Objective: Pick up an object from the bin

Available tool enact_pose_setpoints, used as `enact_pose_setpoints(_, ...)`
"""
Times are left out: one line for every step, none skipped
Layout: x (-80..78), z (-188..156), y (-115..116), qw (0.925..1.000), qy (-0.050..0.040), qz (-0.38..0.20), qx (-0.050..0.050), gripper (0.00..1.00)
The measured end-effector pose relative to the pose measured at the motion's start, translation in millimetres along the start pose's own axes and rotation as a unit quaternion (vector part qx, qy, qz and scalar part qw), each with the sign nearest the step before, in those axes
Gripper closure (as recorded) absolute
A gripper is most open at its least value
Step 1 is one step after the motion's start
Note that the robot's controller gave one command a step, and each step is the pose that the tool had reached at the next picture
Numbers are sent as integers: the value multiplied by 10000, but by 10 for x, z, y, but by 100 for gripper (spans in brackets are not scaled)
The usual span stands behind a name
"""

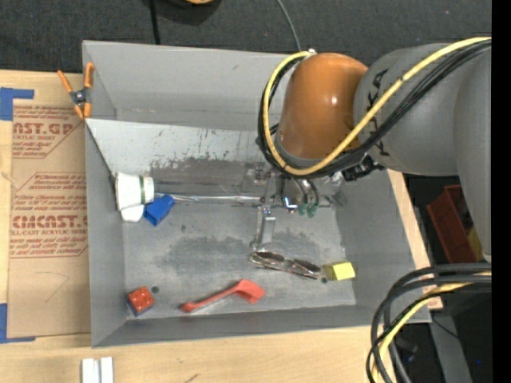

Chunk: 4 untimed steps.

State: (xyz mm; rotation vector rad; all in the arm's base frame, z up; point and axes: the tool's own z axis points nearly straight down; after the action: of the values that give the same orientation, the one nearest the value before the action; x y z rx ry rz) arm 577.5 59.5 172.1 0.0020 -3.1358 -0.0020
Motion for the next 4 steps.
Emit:
enact_pose_setpoints(-14,-48,-2,10000,-37,4,-2,0)
enact_pose_setpoints(216,269,-189,9998,-78,-203,-7,0)
enact_pose_setpoints(407,543,-364,10000,15,96,-3,0)
enact_pose_setpoints(749,698,-614,9994,-87,320,-15,0)
